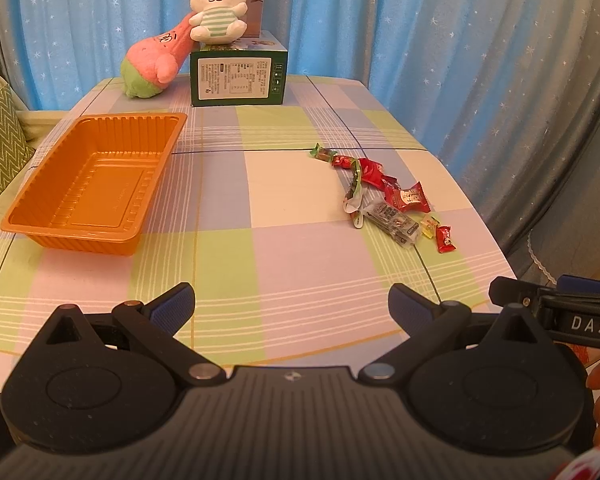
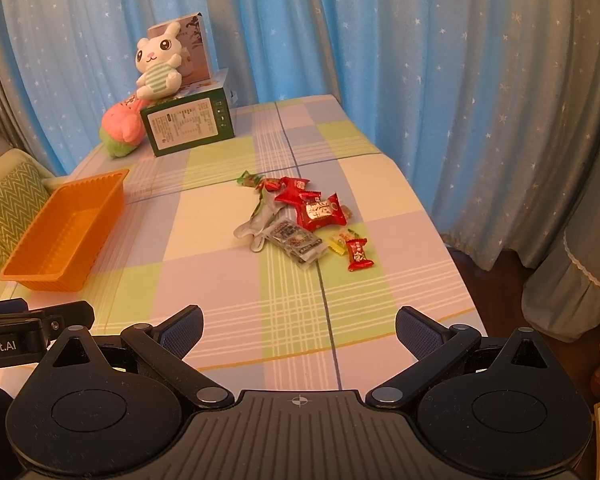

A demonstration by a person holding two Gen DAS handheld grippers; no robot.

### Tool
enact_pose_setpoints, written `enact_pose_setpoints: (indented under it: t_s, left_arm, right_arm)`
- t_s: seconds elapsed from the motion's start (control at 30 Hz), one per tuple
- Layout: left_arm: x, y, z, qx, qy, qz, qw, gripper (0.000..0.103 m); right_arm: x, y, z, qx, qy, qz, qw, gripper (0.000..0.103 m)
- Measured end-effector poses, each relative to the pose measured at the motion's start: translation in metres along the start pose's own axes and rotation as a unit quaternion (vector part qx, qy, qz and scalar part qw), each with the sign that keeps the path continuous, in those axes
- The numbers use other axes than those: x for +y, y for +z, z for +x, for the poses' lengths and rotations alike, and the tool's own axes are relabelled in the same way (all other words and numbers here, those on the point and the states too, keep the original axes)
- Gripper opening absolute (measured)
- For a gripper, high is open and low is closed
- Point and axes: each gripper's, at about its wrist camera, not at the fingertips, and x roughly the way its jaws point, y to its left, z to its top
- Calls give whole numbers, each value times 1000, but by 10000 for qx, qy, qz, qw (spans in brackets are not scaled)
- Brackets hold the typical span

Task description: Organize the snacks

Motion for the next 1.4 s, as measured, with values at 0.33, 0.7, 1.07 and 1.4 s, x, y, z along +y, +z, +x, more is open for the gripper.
enact_pose_setpoints:
  t_s: [0.33, 0.7, 1.07, 1.4]
  left_arm:
    - [0, 0, 0, -2, 1, 0, 10000, 102]
    - [-1, 0, 1, 1, -2, -6, 10000, 102]
    - [-2, -1, 1, 5, -9, -12, 10000, 102]
    - [-5, -3, 1, 10, -30, -25, 10000, 102]
  right_arm:
    - [-1, 0, 0, 6, 1, -2, 10000, 102]
    - [-3, -1, 0, 12, -1, 4, 10000, 102]
    - [-4, -1, -1, 18, -4, 6, 10000, 102]
    - [-4, -2, 0, 20, -2, 5, 10000, 102]
